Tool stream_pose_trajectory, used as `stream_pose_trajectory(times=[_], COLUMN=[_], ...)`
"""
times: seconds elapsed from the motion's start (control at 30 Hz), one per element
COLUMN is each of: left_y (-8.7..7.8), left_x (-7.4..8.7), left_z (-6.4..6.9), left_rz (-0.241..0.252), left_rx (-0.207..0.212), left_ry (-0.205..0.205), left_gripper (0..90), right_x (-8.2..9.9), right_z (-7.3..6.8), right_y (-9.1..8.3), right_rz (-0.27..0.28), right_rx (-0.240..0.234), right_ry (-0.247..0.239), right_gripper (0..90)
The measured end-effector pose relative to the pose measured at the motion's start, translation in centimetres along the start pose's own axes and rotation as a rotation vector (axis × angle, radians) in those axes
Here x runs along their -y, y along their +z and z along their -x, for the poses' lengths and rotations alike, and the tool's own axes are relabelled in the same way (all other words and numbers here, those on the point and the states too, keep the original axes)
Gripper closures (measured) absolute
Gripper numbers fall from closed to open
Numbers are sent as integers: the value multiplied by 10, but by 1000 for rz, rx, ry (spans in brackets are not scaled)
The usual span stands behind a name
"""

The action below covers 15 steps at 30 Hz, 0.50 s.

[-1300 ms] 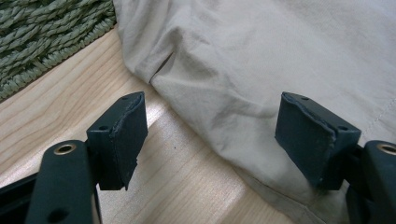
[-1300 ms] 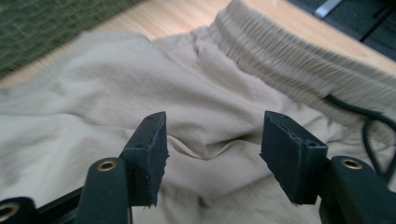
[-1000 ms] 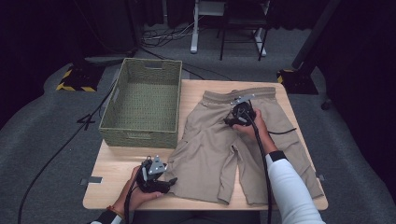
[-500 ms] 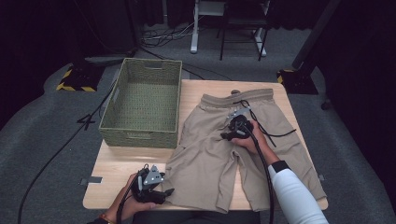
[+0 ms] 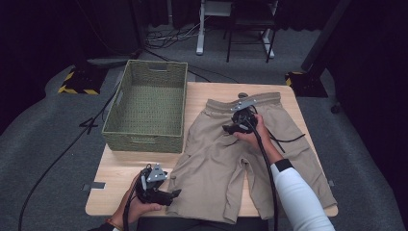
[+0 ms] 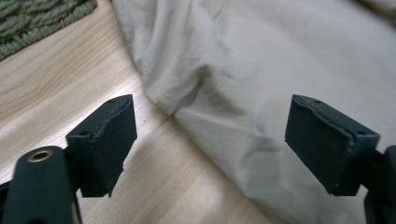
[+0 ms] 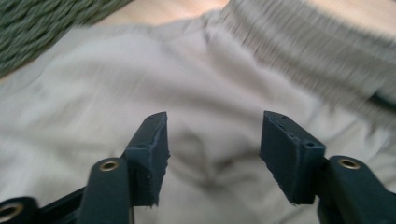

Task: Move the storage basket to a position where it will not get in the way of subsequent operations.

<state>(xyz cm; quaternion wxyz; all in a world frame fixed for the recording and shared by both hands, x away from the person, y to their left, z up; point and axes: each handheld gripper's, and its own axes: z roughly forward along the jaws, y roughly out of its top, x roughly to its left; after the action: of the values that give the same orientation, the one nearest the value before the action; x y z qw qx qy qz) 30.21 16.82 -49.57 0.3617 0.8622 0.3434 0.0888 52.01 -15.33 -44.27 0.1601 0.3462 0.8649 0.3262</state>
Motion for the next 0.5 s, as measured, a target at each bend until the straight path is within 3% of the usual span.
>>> stream_pose_trajectory(times=[0.27,0.37,0.5], left_y=[9,12,15], left_x=[-3,-4,-6], left_z=[2,8,12], left_rz=[-9,-17,-18], left_rx=[-22,-61,-53], left_ry=[1,41,46], left_gripper=[170,154,154], right_x=[-28,-35,-43], right_z=[-7,-14,-26], right_y=[20,30,44], right_rz=[67,66,79], right_rx=[-10,-17,-13], right_ry=[36,36,37], right_gripper=[339,296,311])
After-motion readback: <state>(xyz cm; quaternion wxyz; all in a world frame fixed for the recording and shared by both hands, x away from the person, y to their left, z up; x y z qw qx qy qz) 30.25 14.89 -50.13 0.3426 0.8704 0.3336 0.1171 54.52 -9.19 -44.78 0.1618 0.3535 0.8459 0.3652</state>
